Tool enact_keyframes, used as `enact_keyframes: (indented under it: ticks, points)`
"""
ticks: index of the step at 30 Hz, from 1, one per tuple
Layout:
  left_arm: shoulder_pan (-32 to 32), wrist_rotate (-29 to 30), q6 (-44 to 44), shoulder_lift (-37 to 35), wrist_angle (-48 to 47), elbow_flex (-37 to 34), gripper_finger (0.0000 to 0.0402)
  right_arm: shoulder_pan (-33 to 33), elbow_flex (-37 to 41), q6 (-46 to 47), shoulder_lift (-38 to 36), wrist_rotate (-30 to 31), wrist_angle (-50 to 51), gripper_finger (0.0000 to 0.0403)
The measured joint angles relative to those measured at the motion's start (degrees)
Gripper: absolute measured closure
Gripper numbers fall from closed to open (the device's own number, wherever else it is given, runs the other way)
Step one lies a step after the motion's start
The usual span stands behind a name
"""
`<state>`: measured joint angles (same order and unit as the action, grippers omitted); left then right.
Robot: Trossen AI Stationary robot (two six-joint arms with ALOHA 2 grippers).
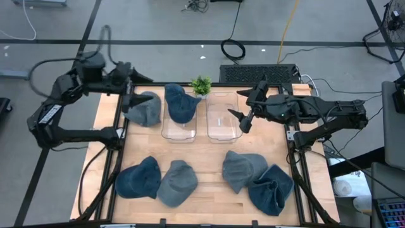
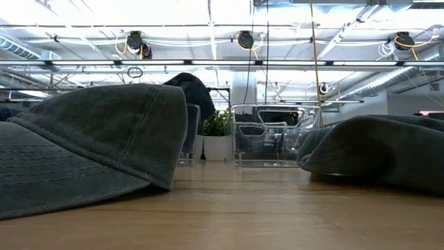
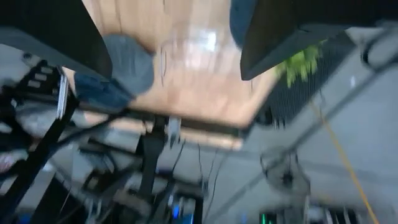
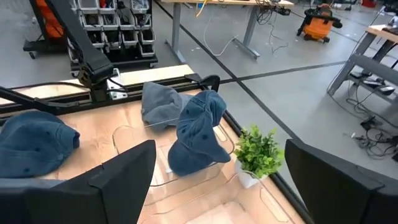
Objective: Pick & Place hat
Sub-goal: Put the right blue cap into the left transparent bin
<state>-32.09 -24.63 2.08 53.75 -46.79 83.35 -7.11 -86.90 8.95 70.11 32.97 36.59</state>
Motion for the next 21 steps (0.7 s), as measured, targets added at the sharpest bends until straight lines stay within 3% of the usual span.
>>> enact_keyframes:
  ticks: [7, 16, 21]
  points:
    - [0.0, 0.0, -4.1, -6.9, 6.7, -8.5, 0.0064, -0.4, 4.0, 1.2, 0.0, 0.0, -3.0, 0.0057]
    - [0.0, 0.1, -9.1, -13.4, 7.6, -15.3, 0.0069, -0.5, 4.1, 6.0, -0.5, -0.4, -3.4, 0.0057]
    - [0.0, 0.2, -11.3, -14.6, 7.7, -15.4, 0.0065, -0.5, 3.9, 12.5, -1.6, -9.5, 0.2, 0.0057]
